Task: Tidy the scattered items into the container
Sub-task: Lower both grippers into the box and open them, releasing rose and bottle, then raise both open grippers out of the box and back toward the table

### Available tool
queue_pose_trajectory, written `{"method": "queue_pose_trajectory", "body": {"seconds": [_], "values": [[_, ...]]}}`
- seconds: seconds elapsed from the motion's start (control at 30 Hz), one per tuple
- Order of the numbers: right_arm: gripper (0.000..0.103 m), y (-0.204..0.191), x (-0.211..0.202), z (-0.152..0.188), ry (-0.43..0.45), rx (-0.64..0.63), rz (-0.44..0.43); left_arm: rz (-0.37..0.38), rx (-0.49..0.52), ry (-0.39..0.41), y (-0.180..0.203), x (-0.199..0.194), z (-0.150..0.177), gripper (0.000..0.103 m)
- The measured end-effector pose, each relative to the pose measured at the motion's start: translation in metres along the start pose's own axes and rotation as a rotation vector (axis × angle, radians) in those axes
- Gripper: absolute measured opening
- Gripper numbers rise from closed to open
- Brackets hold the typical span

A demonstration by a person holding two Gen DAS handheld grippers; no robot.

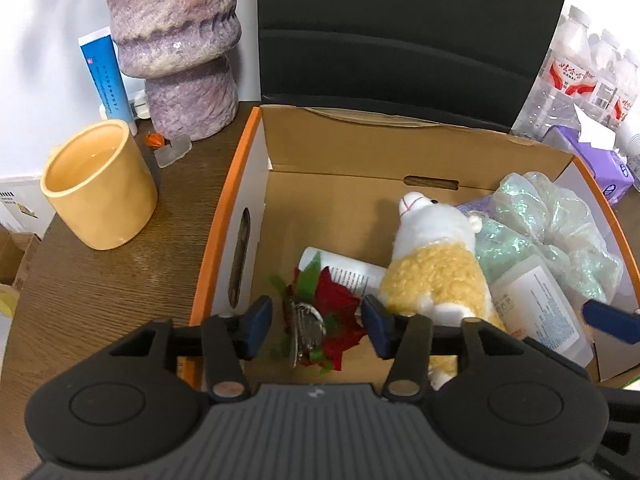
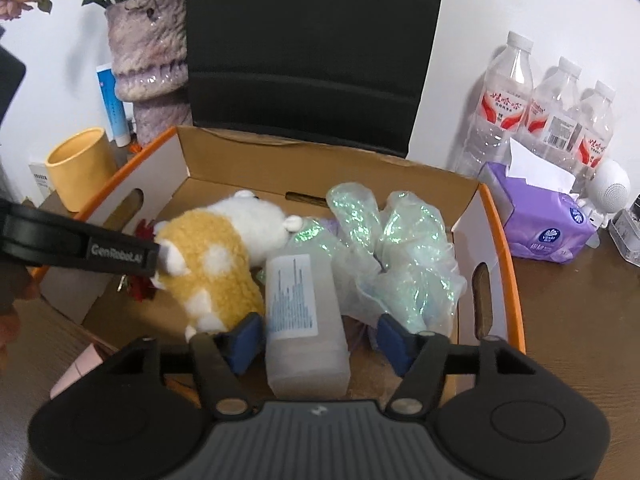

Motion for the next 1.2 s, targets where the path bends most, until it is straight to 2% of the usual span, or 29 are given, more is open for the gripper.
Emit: {"method": "queue_pose_trajectory", "body": {"seconds": [0.07, 0.17, 0.23, 0.37, 0.43, 0.53, 1.2], "values": [[0.079, -0.001, -0.004, 0.000, 0.013, -0.008, 0.002, -0.001, -0.003, 0.002, 0.001, -0.003, 0.000, 0.069], [0.086, -0.001, -0.012, -0.001, 0.047, -0.020, 0.015, 0.003, -0.005, 0.005, 0.002, -0.009, -0.001, 0.077], [0.087, 0.001, -0.018, -0.003, 0.065, -0.014, 0.012, -0.019, 0.006, 0.021, 0.004, -0.015, -0.001, 0.089], [0.093, 0.002, -0.029, -0.006, 0.075, 0.003, -0.009, -0.025, 0.011, 0.053, 0.006, -0.029, -0.002, 0.094], [0.099, 0.001, -0.035, -0.008, 0.081, 0.005, -0.010, -0.023, 0.009, 0.069, 0.006, -0.037, -0.002, 0.102], [0.103, 0.000, -0.047, -0.008, 0.097, 0.006, -0.006, -0.014, 0.007, 0.095, 0.007, -0.052, -0.003, 0.103], [0.103, -0.005, -0.135, -0.004, 0.206, -0.012, 0.003, -0.013, 0.023, 0.270, 0.014, -0.146, 0.011, 0.103]]}}
Point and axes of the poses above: each gripper's, at about its wrist camera, not at the fingertips, and x roughly the way its jaws point, y to its right, z to its underside, the point moved 5 cm from there along x, roughly the way its jaws point, and after that the axes turned 6 degrees about x, right-handed, at the moved point
